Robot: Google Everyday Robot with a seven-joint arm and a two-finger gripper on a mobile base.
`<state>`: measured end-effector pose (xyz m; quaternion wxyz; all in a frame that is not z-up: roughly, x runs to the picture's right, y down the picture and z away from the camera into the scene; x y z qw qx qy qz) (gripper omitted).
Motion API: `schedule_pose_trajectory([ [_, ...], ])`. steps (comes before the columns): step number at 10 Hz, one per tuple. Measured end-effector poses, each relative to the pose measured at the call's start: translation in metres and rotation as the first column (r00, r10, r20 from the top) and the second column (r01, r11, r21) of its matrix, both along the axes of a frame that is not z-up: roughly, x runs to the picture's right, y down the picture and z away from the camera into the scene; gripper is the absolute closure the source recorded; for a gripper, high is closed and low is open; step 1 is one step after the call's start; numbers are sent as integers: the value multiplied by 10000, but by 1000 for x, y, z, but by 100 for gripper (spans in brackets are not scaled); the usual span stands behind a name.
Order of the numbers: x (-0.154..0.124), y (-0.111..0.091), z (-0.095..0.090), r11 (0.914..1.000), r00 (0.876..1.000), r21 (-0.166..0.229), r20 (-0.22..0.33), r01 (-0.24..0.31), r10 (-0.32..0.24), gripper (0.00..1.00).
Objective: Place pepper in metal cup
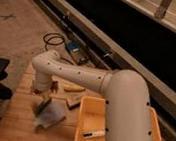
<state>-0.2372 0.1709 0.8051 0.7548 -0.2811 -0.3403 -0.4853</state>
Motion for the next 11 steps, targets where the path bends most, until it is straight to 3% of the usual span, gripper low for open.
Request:
schedule_pose_trajectory([
  [2,4,16,10,9987,9999,-504,-124,4,-11,35],
  [7,5,31,21,9953,9998,-969,-179,48,-65,38],
  [11,-4,39,22,9952,9989,-849,17,477,-477,77],
])
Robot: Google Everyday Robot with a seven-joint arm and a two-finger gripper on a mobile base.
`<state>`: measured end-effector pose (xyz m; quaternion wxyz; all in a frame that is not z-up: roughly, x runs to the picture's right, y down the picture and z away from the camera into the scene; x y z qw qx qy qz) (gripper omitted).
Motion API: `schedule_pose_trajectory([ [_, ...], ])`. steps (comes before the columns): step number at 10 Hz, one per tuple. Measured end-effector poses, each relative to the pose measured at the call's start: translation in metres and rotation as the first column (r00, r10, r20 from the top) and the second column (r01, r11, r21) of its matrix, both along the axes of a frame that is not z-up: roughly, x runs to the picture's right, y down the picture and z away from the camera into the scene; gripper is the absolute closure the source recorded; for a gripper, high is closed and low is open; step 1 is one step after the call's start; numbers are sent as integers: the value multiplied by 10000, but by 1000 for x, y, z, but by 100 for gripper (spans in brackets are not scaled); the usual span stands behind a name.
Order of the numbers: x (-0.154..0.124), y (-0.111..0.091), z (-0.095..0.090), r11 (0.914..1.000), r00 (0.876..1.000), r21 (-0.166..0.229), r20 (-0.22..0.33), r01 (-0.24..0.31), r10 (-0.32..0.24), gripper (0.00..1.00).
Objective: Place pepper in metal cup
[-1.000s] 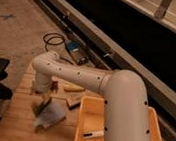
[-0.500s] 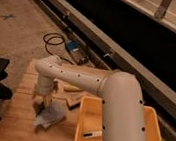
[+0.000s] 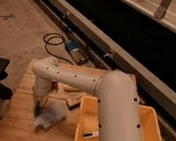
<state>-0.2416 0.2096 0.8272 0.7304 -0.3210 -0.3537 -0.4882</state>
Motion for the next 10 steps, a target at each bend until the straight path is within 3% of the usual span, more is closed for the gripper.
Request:
schedule_pose_trajectory([
  [3,0,2,1,10000,10000,27,10,95,-95,100],
  [5,2,-5,-4,9993,9996,353,-237,155,-146,100],
  [7,4,-30,-22,9942,9991,1076,-427,23,23,100],
  [9,12,-65,-42,9830,9974,1821,-643,-215,337,100],
  [10,23,-98,-55,9690,9936,2415,-851,-517,742,100],
])
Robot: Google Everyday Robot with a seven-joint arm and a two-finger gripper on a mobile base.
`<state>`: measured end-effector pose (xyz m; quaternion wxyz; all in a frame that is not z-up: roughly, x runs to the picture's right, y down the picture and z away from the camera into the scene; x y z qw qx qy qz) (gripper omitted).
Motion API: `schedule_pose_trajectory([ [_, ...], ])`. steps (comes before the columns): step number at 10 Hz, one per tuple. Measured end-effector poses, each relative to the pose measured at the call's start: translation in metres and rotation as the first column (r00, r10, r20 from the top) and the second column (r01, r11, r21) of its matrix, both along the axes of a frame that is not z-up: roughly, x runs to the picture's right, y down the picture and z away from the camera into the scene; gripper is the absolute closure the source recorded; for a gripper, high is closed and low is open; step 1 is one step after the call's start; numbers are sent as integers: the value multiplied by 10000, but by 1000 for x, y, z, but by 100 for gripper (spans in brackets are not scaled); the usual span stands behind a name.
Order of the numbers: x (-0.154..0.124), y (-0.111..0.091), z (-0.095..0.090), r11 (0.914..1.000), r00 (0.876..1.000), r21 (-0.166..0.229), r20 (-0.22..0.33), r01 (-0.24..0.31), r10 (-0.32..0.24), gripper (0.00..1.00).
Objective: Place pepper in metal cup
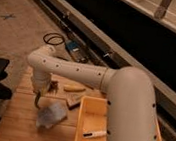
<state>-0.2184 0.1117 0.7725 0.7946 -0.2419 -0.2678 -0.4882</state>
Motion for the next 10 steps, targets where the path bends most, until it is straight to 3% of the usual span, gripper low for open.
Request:
schedule_pose_trajectory([
  [2,28,-45,-4,9951,9972,733,-288,-661,684,100],
  [3,44,-67,-9,9886,9933,1084,-384,-1047,1094,100],
  [5,91,-110,-16,9648,9768,1794,-598,-1921,2056,100],
  [7,128,-137,-21,9307,9500,2242,-526,-2891,3078,100],
  [8,132,-140,-22,9263,9463,2280,-517,-2998,3190,100],
  [10,128,-138,-23,9276,9469,2224,-480,-3002,3180,100],
])
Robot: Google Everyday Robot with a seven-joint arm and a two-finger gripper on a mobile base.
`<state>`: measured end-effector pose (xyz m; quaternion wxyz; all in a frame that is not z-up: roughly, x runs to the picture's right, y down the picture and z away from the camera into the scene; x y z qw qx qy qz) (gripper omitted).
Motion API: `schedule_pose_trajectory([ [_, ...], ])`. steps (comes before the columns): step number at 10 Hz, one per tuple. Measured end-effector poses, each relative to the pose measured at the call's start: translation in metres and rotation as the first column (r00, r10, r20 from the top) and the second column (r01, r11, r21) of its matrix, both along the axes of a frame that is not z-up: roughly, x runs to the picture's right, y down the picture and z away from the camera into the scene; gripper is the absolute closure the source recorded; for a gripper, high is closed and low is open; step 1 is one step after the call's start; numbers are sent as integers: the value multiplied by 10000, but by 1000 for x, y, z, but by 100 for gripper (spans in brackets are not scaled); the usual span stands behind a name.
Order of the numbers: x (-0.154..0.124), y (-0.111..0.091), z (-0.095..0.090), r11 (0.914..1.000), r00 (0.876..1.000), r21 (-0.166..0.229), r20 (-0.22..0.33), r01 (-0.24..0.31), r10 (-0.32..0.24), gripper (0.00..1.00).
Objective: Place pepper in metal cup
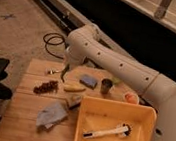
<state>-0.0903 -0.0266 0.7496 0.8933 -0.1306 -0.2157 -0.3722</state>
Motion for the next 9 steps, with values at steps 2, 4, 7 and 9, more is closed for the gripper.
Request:
schedule_pose_trajectory([
  [2,3,-1,1,10000,10000,51,-56,-49,49,100],
  [4,15,-9,-2,9985,9982,348,-412,-424,438,100],
  [7,71,-19,-4,9901,9849,720,-1159,-1205,1283,100],
  [9,117,-23,-5,9803,9674,910,-1694,-1751,1885,100],
])
